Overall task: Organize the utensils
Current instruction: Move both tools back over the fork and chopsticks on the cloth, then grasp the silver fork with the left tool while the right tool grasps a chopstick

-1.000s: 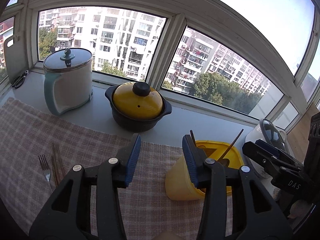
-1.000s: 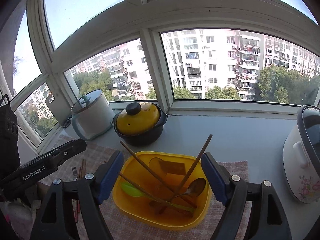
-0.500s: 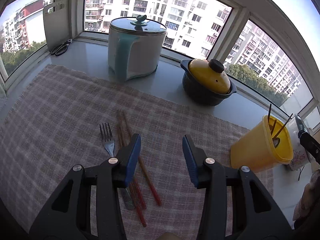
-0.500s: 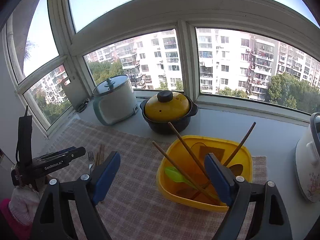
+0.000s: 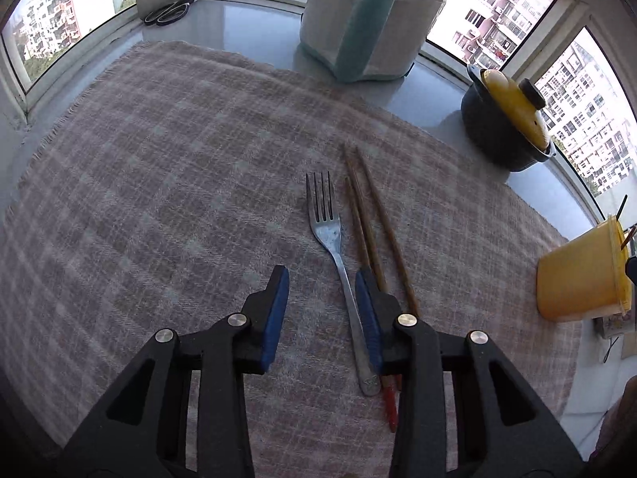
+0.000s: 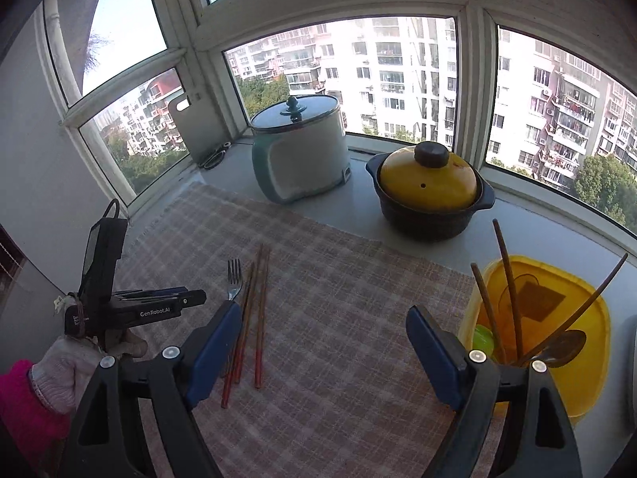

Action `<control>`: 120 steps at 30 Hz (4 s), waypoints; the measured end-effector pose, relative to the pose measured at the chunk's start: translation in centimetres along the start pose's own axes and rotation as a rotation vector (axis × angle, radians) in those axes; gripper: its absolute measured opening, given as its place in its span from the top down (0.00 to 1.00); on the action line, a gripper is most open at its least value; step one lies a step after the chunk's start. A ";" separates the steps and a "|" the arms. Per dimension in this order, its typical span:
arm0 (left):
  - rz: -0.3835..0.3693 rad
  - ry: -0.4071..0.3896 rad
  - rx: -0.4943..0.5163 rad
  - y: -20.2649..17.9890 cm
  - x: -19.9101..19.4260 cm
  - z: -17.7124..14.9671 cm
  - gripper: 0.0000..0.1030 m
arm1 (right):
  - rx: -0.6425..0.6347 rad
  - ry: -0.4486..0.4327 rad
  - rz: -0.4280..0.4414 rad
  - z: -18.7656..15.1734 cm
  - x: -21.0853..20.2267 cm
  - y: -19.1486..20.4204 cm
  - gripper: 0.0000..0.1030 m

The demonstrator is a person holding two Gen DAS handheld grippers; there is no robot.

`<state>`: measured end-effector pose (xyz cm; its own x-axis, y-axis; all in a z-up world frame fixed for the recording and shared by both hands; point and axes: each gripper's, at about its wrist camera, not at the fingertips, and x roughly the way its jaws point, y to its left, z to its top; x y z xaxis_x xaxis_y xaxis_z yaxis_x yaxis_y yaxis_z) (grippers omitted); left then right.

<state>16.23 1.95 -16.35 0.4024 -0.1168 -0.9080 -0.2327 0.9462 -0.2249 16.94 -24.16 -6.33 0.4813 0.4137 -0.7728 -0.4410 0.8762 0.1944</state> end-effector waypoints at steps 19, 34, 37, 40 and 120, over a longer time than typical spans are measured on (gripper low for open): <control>-0.017 0.126 -0.045 0.7 4.9 1.8 0.84 | 0.076 0.263 0.107 -0.2 10.1 0.6 0.51; -0.023 0.147 -0.043 -0.6 5.8 2.3 0.84 | 0.059 0.276 0.094 0.0 10.8 0.7 0.55; -0.027 0.147 -0.042 -0.9 6.0 2.4 0.84 | 0.059 0.276 0.090 0.0 10.8 0.6 0.55; -0.025 0.151 -0.027 -1.4 6.4 2.3 0.84 | 0.062 0.278 0.083 -0.1 10.9 0.4 0.55; -0.094 -0.001 -0.068 4.0 0.4 -0.3 0.97 | -0.038 0.320 0.042 1.4 16.8 5.4 0.97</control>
<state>15.25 5.62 -17.75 0.4263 -0.2039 -0.8813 -0.2532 0.9084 -0.3327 23.68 -12.11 -17.42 0.2022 0.3454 -0.9164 -0.4866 0.8475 0.2121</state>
